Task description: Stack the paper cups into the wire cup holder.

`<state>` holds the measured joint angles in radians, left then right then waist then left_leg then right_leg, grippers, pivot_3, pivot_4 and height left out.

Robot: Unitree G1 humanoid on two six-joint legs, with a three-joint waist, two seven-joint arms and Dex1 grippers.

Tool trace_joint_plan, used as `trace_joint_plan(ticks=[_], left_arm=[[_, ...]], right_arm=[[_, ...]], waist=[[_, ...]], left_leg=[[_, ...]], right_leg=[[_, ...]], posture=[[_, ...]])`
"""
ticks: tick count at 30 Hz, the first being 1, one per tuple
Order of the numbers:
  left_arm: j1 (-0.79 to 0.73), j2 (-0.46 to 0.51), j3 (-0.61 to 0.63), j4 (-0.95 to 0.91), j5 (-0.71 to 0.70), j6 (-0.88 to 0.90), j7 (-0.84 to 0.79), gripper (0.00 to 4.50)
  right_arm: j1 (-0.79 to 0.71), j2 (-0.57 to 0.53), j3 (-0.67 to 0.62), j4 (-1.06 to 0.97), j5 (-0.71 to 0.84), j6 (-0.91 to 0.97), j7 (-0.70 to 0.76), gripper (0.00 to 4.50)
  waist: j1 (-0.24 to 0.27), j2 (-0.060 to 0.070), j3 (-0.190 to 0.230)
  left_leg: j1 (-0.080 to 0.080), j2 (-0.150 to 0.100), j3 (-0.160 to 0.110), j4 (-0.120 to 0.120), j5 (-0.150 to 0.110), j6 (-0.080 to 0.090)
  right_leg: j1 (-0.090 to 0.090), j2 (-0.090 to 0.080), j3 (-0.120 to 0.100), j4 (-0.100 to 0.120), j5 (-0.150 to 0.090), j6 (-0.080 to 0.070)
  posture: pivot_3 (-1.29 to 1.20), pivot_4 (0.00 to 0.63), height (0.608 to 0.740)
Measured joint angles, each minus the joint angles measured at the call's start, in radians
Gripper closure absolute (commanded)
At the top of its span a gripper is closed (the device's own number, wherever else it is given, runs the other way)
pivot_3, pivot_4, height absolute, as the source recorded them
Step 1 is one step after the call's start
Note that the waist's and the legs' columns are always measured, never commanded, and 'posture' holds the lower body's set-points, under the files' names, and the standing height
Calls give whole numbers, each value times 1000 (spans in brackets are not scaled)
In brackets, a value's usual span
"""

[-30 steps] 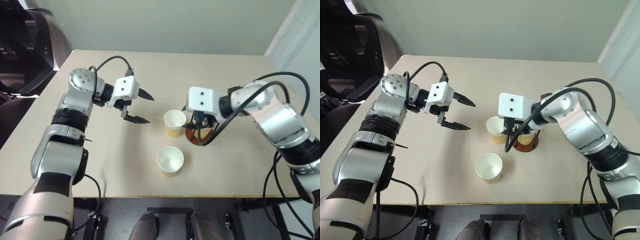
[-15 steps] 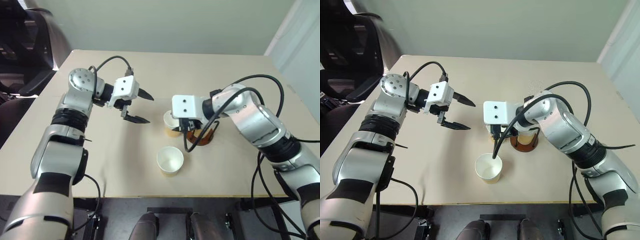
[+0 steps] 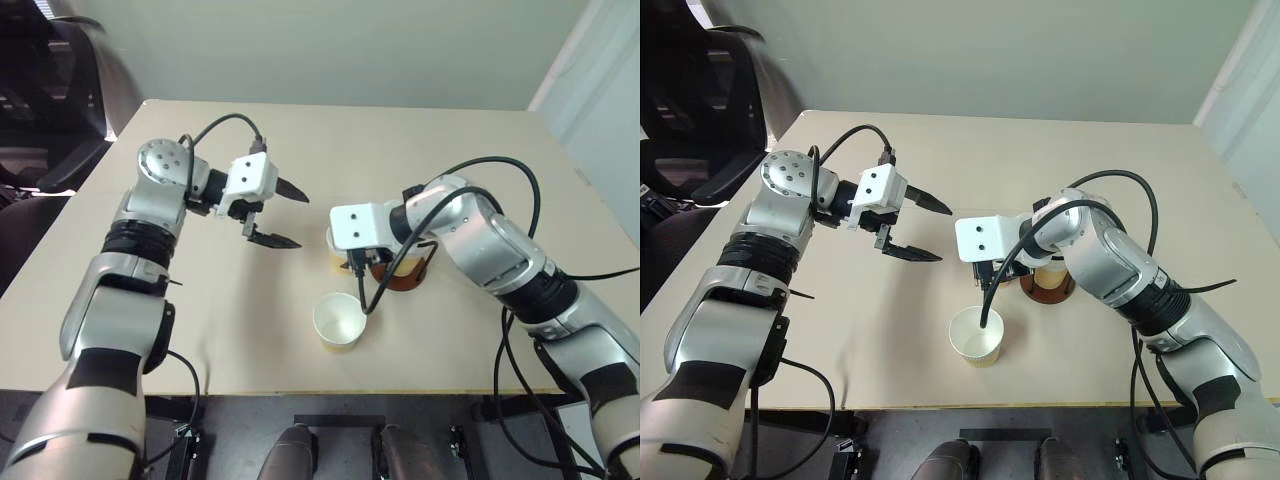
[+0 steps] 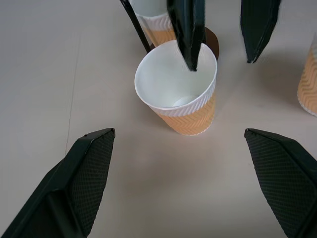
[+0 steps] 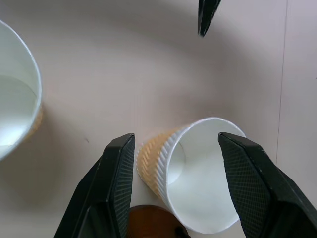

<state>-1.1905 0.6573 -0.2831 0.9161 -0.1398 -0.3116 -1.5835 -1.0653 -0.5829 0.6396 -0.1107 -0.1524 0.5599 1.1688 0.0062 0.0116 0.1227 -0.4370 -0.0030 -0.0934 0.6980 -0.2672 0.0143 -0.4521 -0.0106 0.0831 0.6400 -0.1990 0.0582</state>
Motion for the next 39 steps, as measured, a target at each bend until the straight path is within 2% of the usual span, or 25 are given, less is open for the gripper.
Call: trace_joint_plan(ticks=[25, 28, 33, 34, 39], left_arm=[[19, 7, -10, -45, -27, 35, -1, 0], [22, 8, -10, -50, -28, 37, -1, 0], [24, 8, -10, -54, -28, 41, -1, 0], [24, 8, -10, -54, -28, 42, -1, 0], [24, 8, -10, -54, -28, 47, -1, 0]], right_arm=[[40, 33, 9, 33, -133, -105, 37, 1857], [47, 34, 10, 38, -150, -117, 39, 2464], [53, 40, 10, 39, -167, -124, 52, 4297], [54, 40, 10, 39, -167, -125, 57, 4491], [60, 42, 10, 37, -168, -126, 73, 4491]], waist=[[-1, 0, 0], [-1, 0, 0], [-1, 0, 0], [-1, 0, 0], [-1, 0, 0]], left_leg=[[0, 0, 0, 0, 0, -1], [0, 0, 0, 0, 0, -1], [0, 0, 0, 0, 0, -1], [0, 0, 0, 0, 0, -1], [0, 0, 0, 0, 1, -1]], right_leg=[[-1, 0, 0, 1, 0, -1], [-1, 0, 0, 1, 0, -1], [-1, 0, 0, 1, 0, -1], [-1, 0, 0, 1, 0, -1], [-1, 0, 0, 1, 0, -1]], posture=[[0, 150, 740], [0, 150, 740], [0, 150, 740], [0, 150, 740], [0, 150, 740]])
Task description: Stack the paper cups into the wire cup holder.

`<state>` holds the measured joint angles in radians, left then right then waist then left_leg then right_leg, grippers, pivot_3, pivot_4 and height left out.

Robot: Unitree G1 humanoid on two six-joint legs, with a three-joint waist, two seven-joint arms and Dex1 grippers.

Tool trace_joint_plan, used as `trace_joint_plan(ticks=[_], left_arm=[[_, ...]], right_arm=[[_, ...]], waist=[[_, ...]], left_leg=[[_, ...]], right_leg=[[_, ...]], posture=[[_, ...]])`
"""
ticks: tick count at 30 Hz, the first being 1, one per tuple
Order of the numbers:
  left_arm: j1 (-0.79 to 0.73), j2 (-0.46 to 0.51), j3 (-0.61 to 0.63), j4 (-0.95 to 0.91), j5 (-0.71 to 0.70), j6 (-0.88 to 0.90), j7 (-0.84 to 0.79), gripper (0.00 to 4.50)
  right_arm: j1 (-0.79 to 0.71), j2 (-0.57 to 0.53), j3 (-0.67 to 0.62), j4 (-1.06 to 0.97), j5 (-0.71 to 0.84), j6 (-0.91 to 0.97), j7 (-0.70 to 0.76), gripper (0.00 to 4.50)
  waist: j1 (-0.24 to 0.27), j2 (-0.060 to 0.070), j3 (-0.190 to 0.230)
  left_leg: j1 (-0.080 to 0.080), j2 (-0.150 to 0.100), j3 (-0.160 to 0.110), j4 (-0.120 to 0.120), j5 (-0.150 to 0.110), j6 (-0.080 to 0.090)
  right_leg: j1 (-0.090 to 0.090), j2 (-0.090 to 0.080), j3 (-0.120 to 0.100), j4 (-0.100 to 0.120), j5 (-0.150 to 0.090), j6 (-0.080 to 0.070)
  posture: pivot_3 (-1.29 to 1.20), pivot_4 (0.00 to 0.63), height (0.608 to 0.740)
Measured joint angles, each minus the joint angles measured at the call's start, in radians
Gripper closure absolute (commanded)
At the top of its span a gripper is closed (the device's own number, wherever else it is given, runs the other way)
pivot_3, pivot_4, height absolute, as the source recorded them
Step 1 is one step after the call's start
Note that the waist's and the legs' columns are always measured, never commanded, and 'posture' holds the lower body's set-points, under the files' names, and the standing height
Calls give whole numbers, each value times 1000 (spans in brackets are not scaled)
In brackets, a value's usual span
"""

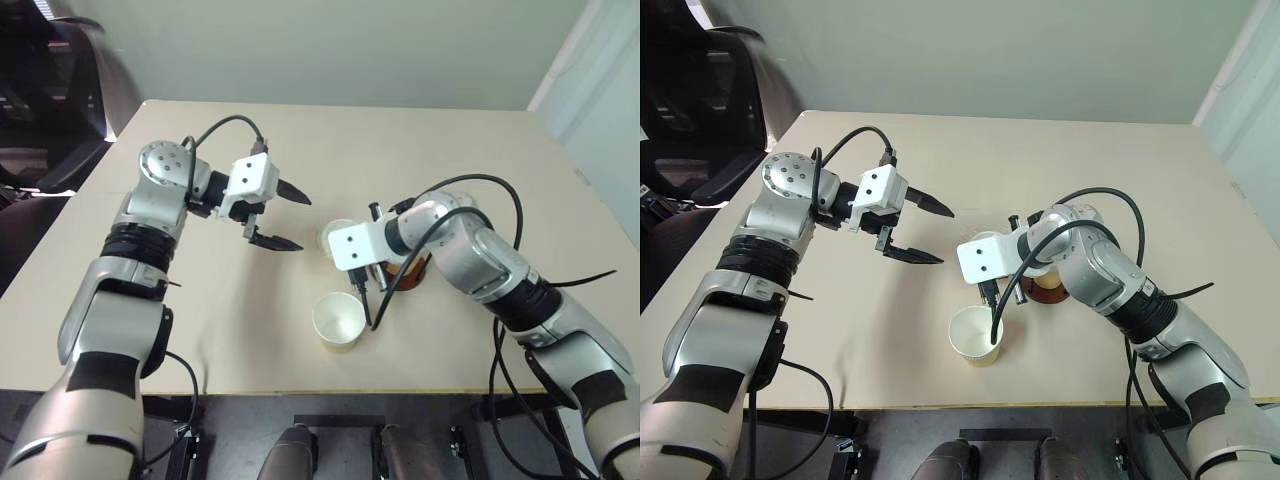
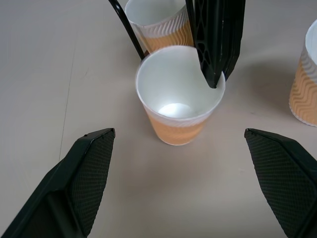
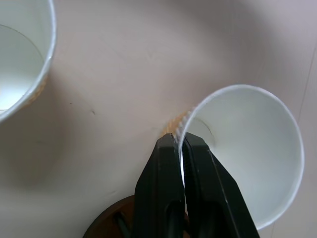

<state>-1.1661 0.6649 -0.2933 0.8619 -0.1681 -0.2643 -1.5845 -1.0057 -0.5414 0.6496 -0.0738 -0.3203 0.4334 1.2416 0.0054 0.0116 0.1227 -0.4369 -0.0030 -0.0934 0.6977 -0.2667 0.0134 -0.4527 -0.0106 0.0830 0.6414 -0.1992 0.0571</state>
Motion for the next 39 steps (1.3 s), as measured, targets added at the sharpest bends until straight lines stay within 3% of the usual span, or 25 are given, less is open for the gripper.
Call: trace_joint_plan(ticks=[9, 15, 20, 35, 39], left_arm=[[10, 2, -17, -8, -22, 26, 0, 0], [10, 8, -24, -15, -47, 46, 0, 0], [10, 12, -26, -15, -69, 66, 0, 0], [10, 13, -39, -19, -118, 102, -1, 0], [8, 14, -40, -20, -118, 103, -1, 0]], right_arm=[[13, 0, -5, -19, 12, 11, 26, 4491], [12, -7, -94, -55, 104, 96, 57, 4491], [-2, -77, -209, -109, 210, 212, 95, 4491], [-124, -170, -350, -75, 384, 337, 90, 4491], [-144, -261, -388, -60, 431, 359, 109, 4491]], waist=[[0, 0, 0], [0, 0, 0], [1, 0, 0], [2, 0, 0], [6, 0, 0]], left_leg=[[0, 0, 0, 0, 0, 0], [0, 0, 0, 0, 2, -3], [0, 0, 0, 0, 5, -9], [0, 0, 0, -3, 6, -10], [0, 0, 0, -4, 6, -10]], right_leg=[[0, 0, 0, 0, 0, 0], [0, 0, 0, 0, 0, -1], [1, 0, 0, 0, -1, -2], [0, 0, 0, 0, -1, -3], [0, 0, 0, 0, -2, -3]], posture=[[0, 150, 740], [0, 150, 740], [0, 150, 740], [0, 150, 740], [0, 150, 740]])
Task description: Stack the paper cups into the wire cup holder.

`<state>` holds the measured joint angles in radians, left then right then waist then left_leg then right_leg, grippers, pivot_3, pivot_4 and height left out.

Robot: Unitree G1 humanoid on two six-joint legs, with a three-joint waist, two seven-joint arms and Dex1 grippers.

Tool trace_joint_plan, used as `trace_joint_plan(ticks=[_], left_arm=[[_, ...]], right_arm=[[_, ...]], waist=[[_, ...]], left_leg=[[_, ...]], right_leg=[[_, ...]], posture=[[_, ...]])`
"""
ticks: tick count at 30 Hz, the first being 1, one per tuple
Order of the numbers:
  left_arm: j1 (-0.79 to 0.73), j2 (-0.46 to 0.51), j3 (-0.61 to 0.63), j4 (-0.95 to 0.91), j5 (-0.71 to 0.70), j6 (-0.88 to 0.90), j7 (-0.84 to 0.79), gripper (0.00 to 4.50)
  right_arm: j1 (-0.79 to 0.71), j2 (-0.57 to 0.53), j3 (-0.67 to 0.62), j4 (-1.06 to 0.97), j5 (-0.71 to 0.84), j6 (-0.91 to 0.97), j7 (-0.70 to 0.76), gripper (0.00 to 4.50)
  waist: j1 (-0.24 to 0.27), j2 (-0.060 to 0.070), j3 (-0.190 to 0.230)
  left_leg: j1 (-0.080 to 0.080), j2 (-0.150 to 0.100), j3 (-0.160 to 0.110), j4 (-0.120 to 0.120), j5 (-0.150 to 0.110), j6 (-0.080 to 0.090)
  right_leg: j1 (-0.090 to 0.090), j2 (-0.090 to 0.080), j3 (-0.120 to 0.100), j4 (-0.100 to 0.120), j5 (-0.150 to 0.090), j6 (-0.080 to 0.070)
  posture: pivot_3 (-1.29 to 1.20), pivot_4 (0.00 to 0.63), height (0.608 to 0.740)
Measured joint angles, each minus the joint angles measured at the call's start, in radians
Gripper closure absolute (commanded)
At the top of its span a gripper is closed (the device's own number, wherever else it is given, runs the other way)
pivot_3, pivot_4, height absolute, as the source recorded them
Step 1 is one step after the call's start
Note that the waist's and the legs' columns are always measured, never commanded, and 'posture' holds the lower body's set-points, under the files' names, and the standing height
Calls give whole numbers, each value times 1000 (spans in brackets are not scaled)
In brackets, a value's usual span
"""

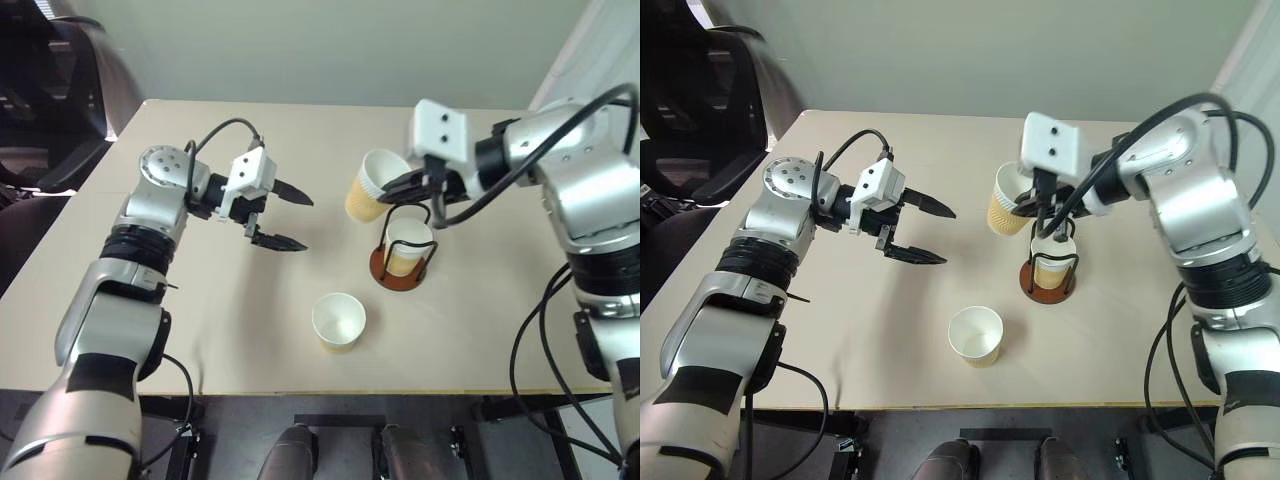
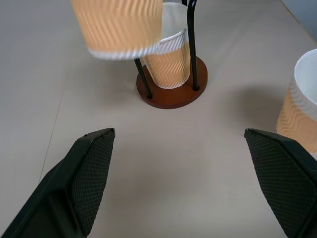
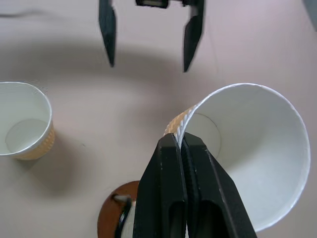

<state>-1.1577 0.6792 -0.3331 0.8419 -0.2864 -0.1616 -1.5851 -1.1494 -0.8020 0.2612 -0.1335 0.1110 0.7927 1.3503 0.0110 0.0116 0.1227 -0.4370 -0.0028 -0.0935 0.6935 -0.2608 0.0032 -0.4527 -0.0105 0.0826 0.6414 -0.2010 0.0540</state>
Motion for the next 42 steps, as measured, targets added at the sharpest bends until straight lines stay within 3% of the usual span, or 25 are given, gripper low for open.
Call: trace_joint_plan(ticks=[4, 11, 28, 38, 42], left_arm=[[-1, 10, -1, 0, -1, 3, 0, 0], [-3, 8, -11, 1, -1, 4, 0, 0], [-10, 5, -15, 1, -1, 3, 0, 0], [-10, 6, -15, 1, -1, 2, 0, 0], [-10, 1, -14, 1, -1, -1, 0, 0]], right_arm=[[32, -118, -29, -30, 48, 28, 46, 4491], [99, -232, -45, -144, 142, 99, 89, 4491], [118, -231, 17, -142, 127, 5, 52, 4491], [193, -285, 80, -141, 31, -153, 93, 4491], [195, -259, 101, -114, -24, -196, 80, 3638]], waist=[[1, 0, 0], [1, 0, 0], [1, 0, 0], [1, 0, 0], [0, 0, 0]], left_leg=[[0, 0, 0, -1, 0, -1], [1, 0, 0, -2, 1, -1], [1, 0, 0, 2, -2, 6], [1, 0, 0, 4, -3, 8], [1, 0, 0, 5, -3, 9]], right_leg=[[0, 0, 0, -1, 0, 0], [0, 0, 0, 1, 0, 0], [1, 0, 0, 2, 1, 2], [2, 0, 0, 2, 1, 2], [2, 0, 0, 3, 2, 3]], posture=[[0, 150, 740], [0, 150, 740], [0, 150, 740], [0, 150, 740], [0, 150, 740]])
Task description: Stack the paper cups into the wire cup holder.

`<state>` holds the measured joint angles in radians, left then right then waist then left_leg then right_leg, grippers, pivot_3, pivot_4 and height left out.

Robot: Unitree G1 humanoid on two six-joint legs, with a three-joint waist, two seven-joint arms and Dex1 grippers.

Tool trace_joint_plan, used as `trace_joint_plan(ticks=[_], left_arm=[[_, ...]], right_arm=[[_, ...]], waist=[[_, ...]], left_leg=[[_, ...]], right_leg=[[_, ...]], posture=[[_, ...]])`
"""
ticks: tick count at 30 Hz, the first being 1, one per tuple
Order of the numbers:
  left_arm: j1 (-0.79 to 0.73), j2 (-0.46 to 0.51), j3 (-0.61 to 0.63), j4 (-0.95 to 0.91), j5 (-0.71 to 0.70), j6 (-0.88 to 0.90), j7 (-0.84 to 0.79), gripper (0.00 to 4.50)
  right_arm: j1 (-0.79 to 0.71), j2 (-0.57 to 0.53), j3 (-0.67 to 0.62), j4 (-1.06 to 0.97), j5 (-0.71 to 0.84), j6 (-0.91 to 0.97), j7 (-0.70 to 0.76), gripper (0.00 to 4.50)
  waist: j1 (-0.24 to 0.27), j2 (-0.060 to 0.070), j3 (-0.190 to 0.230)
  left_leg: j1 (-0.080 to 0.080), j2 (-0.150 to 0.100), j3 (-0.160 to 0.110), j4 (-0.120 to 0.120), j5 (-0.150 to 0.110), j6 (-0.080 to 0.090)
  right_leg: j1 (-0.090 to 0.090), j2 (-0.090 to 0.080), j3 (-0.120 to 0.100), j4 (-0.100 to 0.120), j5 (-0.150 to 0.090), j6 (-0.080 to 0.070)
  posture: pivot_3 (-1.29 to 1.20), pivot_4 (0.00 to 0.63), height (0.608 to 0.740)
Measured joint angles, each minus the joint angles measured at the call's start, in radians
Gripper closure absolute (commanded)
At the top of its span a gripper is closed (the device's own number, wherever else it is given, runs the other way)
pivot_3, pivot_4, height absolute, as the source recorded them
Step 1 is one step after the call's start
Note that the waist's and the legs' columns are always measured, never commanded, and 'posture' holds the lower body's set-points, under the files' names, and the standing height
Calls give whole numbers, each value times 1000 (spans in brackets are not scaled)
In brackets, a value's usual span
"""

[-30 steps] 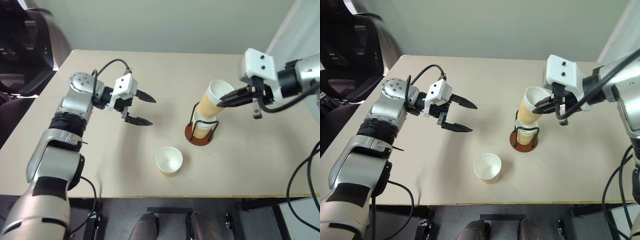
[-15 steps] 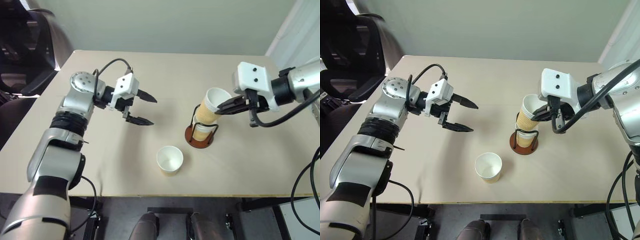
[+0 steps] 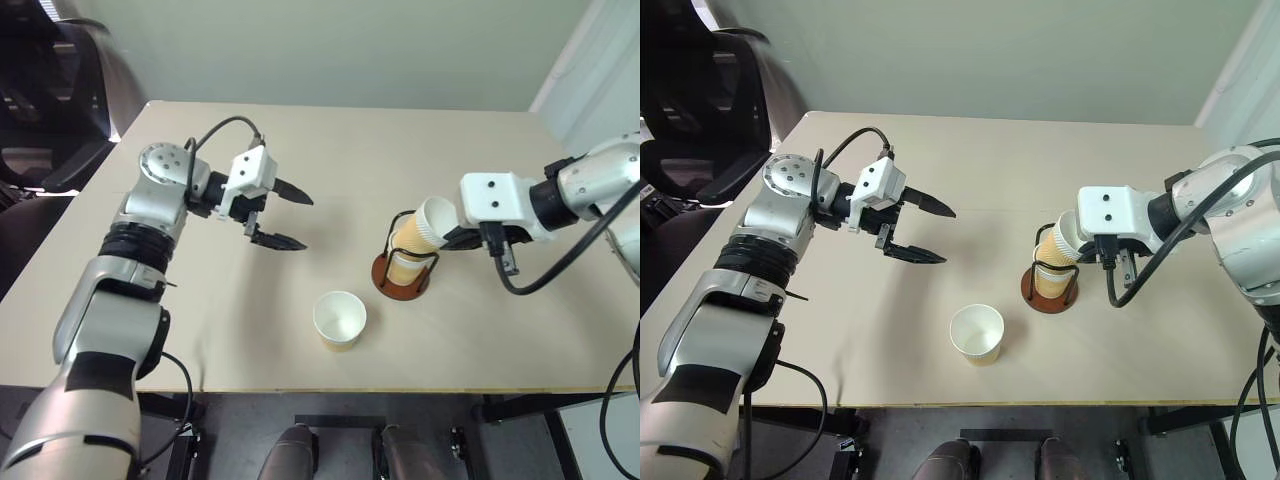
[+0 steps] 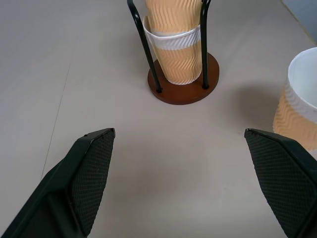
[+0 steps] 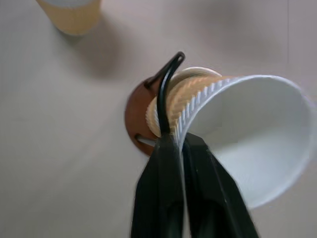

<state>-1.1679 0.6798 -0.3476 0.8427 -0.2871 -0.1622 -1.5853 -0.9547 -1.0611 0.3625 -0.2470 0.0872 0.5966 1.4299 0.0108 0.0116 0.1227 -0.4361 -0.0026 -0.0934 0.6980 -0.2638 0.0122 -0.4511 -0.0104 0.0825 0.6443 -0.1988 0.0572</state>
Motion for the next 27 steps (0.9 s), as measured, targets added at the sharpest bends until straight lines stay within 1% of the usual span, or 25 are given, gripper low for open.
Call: trace_joint_plan(ticks=[7, 9, 12, 15, 16, 17, 21, 25, 27], left_arm=[[0, -2, 0, 0, 0, -2, 0, 0], [0, -2, 0, 0, 0, -2, 0, 0], [0, -3, 0, -1, -2, -1, 0, 0], [1, -3, 0, -12, -20, 16, 0, 0], [4, -3, 0, -27, -37, 26, 0, 0], [8, -1, 0, -41, -48, 36, 0, 0], [34, 14, -33, -106, -106, 64, 0, 0], [34, 39, -129, -121, -127, 61, 0, 0], [21, 46, -170, -114, -144, 55, 0, 0]], right_arm=[[-2, 47, 2, 9, -15, 2, -10, 1109], [-12, 75, 1, 15, -12, 26, -23, 381], [-33, 108, -21, 16, 11, 80, -45, 381], [-40, 103, -77, -4, 53, 137, -56, 381], [-31, 84, -103, -34, 80, 167, -54, 381], [-24, 64, -123, -61, 105, 191, -49, 381], [13, -7, -180, -198, 199, 299, -32, 381], [103, -79, -191, -311, 267, 352, -25, 381], [140, -96, -185, -343, 273, 347, -29, 381]], waist=[[1, 0, 0], [0, 0, 0], [0, 0, 0], [4, 0, 0], [6, 0, 0], [8, 0, 0], [8, 0, 0], [9, 0, 0], [9, 0, 0]], left_leg=[[0, 0, 0, 0, 0, 0], [0, 0, 0, 0, 0, 0], [0, 0, 0, 0, 0, 0], [-1, 0, 0, 0, 1, -2], [-1, 0, 0, 0, 4, -7], [-1, 0, 0, 0, 5, -8], [-1, 0, 1, 0, 4, -8], [0, 0, 0, 0, 4, -7], [0, 0, 0, 1, 3, -6]], right_leg=[[0, 0, 0, 0, 0, 0], [0, 0, 0, 0, 0, 0], [0, 0, 0, 0, 0, 0], [0, 0, 0, -1, 0, 0], [0, 0, 0, -2, 0, 0], [1, 0, 0, -2, 0, 0], [1, 0, 0, -4, 0, -1], [2, 0, 0, -2, 0, -1], [2, 0, 0, -1, 0, 0]], posture=[[0, 150, 740], [0, 150, 740], [0, 150, 740], [0, 150, 740], [0, 150, 740], [0, 150, 740], [0, 150, 740], [0, 150, 740], [0, 150, 740]])
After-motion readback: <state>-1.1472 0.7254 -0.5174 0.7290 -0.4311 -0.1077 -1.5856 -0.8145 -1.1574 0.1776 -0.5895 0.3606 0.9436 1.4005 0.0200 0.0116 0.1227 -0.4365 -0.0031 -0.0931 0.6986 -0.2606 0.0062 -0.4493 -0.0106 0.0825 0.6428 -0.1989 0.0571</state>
